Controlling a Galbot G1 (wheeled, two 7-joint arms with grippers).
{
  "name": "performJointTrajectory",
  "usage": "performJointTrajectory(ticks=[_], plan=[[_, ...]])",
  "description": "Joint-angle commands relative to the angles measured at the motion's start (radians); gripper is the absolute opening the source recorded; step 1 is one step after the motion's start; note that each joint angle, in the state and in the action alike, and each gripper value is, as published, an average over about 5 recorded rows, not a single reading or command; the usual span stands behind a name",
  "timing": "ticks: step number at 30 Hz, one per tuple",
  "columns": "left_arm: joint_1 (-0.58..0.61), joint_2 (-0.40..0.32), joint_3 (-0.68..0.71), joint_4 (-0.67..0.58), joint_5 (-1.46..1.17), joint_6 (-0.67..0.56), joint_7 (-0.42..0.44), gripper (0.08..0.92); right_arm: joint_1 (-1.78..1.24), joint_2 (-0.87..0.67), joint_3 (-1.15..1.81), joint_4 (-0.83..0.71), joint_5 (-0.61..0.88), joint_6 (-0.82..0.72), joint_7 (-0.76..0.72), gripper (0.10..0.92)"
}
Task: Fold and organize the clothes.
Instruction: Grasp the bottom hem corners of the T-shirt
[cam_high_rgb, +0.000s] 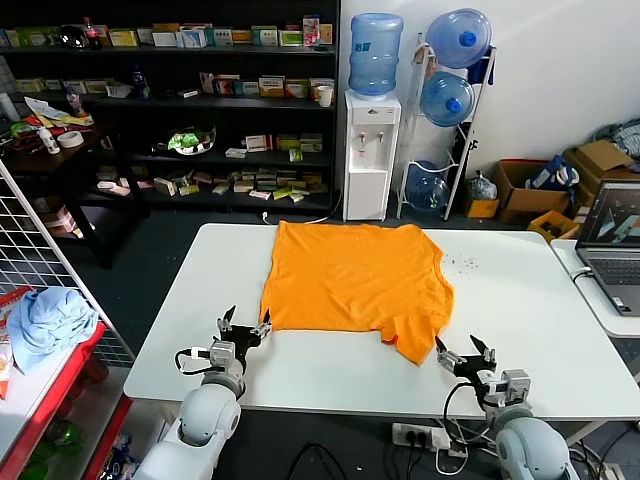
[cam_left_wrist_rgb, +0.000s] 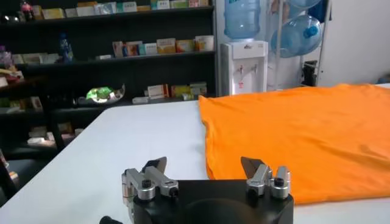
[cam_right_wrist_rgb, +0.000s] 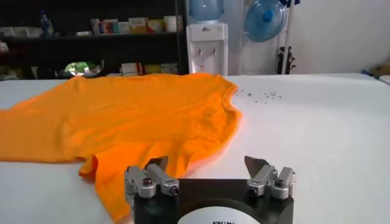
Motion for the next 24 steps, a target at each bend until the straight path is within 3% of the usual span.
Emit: performJointTrajectory(ticks=[1,13,24], plan=[[-0.043,0.01,0.016,0.036,-0.063,0.052,-0.015,0.823,0.086,0.032,-0.044,-0.08,0.001,-0.036,0.014,0.823],[-0.011,0.001,0.013,0.031,-0.063,0.051,-0.02,0.793,0.11,0.071,-0.077,-0.075,-0.017,-0.048,0.024,0.816],[0.01,-0.026,0.019,0.032,-0.071,0.072,-0.021,0.493,0.082,0.071,-0.072,-0.052,-0.022,-0.055,0.033,0.531]])
